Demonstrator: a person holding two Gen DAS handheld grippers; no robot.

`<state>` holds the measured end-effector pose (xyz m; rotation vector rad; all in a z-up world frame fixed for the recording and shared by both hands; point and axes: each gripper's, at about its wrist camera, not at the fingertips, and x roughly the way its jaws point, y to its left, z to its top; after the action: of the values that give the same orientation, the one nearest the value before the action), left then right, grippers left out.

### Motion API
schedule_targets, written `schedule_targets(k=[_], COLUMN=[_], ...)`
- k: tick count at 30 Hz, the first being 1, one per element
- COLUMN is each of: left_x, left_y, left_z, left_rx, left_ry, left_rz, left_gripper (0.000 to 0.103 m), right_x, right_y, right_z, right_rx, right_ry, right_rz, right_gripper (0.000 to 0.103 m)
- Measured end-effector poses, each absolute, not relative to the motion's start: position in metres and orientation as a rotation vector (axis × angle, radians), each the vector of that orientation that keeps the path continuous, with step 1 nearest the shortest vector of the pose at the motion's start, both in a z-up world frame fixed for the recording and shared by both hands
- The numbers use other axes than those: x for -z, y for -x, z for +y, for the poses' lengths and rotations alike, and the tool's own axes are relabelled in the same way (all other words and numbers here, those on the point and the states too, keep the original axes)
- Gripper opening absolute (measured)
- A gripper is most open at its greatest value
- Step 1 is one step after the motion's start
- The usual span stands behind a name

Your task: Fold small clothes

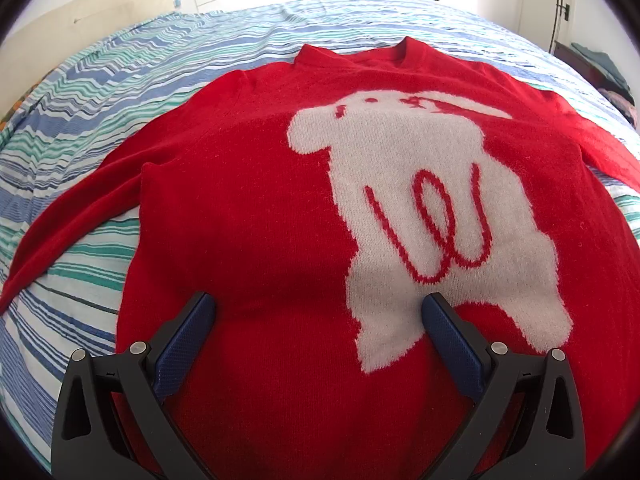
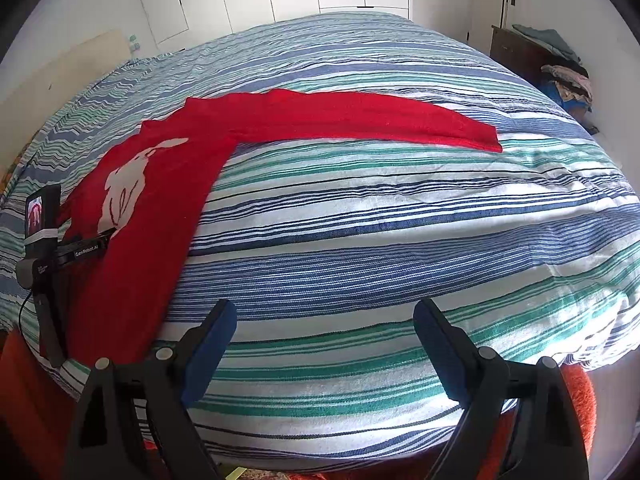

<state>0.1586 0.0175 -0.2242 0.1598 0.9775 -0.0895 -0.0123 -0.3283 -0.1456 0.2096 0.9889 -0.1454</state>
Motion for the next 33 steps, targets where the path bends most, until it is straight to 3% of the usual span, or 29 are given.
schedule_targets(k=[33], left_x=[0.2242], left_y=[-0.1588], left_z=[0.0168], left_rx=[0.088], left_ry=[-0.159], left_rz=[0.977], left_gripper=[0.103], right_x=[0.1485], right_y=[0.0105], right_z=[-0.3273], right_rx=[0.144], right_ry=[-0.220], right_rz=[0.996], right_gripper=[0.089])
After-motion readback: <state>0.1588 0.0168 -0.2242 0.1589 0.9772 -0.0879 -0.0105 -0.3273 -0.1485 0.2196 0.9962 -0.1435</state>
